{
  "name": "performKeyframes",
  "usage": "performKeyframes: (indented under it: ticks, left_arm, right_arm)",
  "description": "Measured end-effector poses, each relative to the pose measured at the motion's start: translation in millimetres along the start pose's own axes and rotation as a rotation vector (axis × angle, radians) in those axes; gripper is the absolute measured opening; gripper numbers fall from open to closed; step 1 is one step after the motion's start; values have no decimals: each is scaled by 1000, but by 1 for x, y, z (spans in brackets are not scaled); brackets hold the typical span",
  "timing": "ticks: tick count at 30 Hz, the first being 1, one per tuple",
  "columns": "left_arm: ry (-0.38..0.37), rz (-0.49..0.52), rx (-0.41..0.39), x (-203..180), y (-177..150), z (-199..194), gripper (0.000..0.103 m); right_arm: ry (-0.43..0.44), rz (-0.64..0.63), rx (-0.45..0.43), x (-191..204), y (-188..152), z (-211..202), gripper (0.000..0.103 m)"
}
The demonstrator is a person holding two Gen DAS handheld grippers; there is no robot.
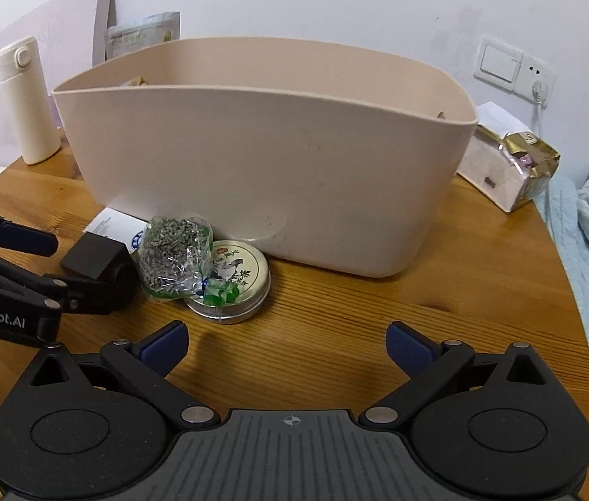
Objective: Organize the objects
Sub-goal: 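Grasp the dark square box with left tool while right tool grasps round tin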
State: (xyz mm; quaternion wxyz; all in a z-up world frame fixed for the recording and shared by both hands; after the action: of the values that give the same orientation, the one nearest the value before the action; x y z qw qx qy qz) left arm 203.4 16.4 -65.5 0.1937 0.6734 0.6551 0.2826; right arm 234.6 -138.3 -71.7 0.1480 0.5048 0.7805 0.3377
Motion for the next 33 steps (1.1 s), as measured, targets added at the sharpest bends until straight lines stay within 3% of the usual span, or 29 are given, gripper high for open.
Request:
performKeyframes:
  ticks: [6, 14, 20, 27, 33]
  left_arm:
    - [-1, -25, 10, 6, 3, 8, 86]
    - [4, -33, -5, 12, 6, 9, 75]
    - [7, -29, -12, 16, 5, 8, 58]
    - [8, -24, -13, 18, 4, 5, 34]
    - [4, -34, -6, 19, 1, 0, 32]
  right_arm:
    - [20, 4, 0, -3, 3, 13, 98]
    - [57, -26, -14, 4, 8, 23, 95]
    - [79, -43, -26, 12, 13, 25, 81]
    - [90, -51, -35, 17, 13, 19, 52]
    - [81, -36, -33, 20, 9, 13, 51]
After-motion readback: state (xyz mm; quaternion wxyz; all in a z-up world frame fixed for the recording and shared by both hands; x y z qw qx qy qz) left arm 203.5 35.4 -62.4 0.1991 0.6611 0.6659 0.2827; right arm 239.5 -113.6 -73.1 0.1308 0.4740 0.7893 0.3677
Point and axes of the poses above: each gripper's, at about its wrist camera, not at the fingertips, and z roughly the way its jaws point, x to its left, y to its top, the point moved 4 cm from there along z, roughly the way its jaws point, and after that the axes turned 11 degrees about y, right-handed, at the moved point
